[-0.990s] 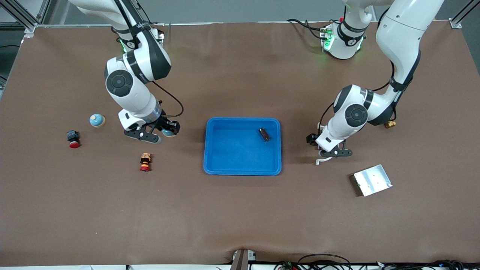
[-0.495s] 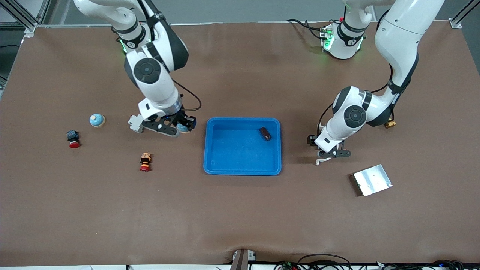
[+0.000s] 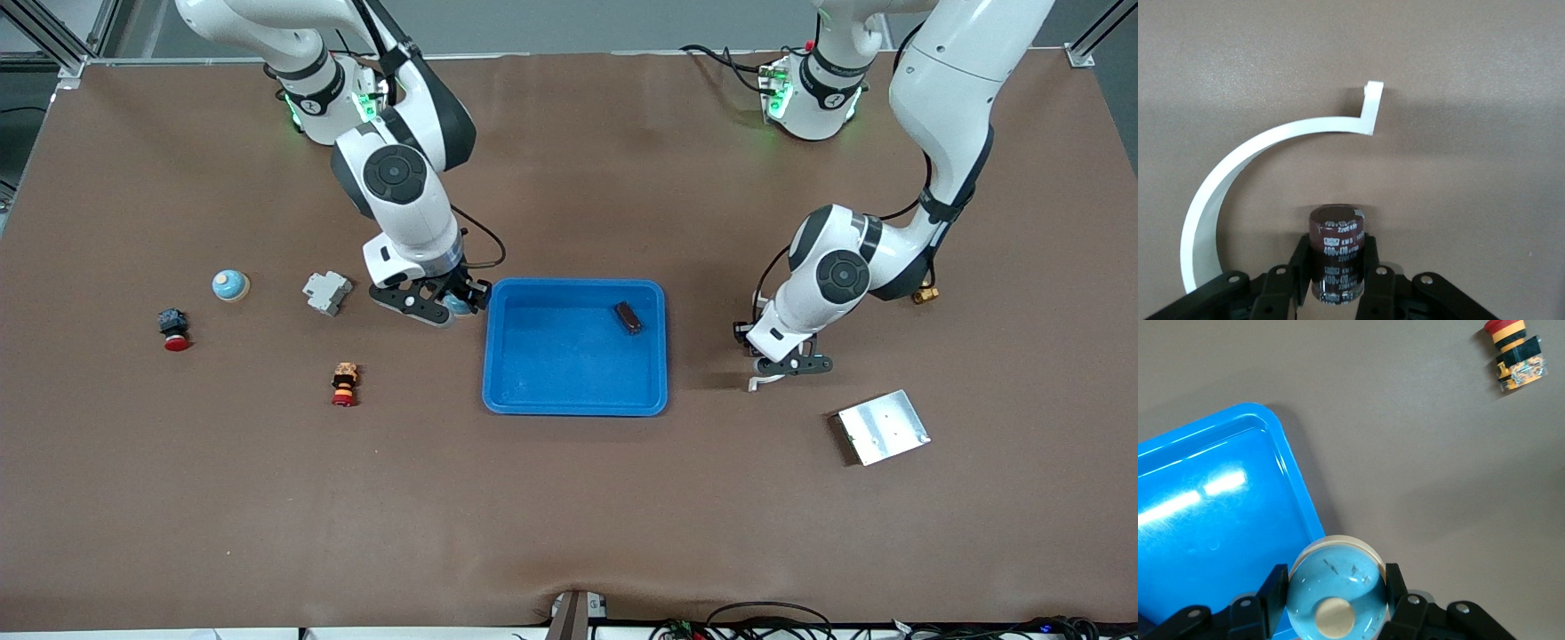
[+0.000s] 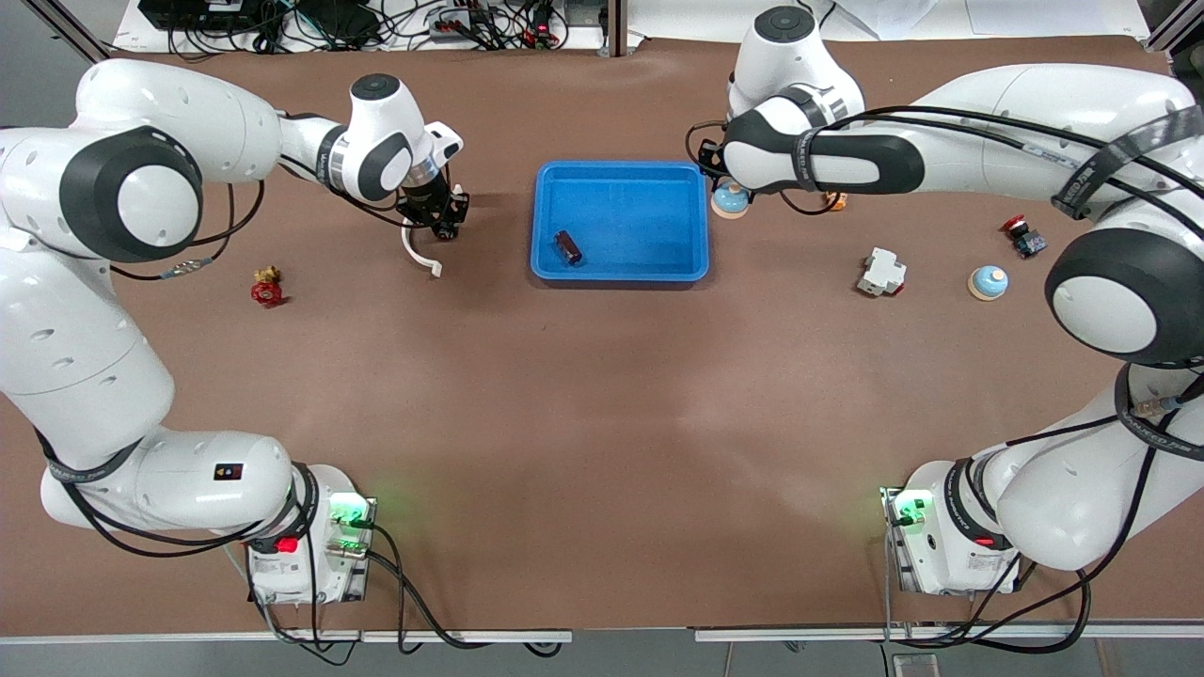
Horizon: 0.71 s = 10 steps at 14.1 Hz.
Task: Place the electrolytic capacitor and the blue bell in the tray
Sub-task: 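Carry the capacitor and the bell over the tray with both grippers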
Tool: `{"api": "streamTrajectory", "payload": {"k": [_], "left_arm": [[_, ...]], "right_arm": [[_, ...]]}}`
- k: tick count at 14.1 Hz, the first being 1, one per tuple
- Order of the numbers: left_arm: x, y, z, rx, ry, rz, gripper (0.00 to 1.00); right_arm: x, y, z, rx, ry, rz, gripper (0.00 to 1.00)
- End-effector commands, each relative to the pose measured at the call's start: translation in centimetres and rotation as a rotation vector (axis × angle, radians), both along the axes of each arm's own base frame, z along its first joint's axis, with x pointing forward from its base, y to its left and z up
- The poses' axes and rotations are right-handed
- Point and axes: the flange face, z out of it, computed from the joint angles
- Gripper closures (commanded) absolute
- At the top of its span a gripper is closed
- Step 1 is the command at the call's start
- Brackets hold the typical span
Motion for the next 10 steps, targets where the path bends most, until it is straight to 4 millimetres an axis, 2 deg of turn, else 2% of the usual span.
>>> {"api": "streamTrajectory", "payload": {"k": [1,3,7,10], "left_arm": [[0.5,0.4,0.5,-0.001,-0.019,0.001,1.0],[0.9,0.6,1.4,-0.007,-0.033,0.014,1.0],[3.8,-0.2,5.4,-0.05,-0.066,0.102,1.0],[6.1,-1.4,9.0,-0.071,-0.028,0.162,1.0]], "right_arm": [[1.0,2.3,-0.4,-0.018,-0.024,-0.028,1.0],[0.7,4.5,-1.6,-0.04,-0.036,-0.037,1.0],[0.8,7.7,-4.9,-0.082,-0.058,-0.072,1.0],[1.0,8.6,-6.1,-0.074,-0.062,-0.111,1.0]]}}
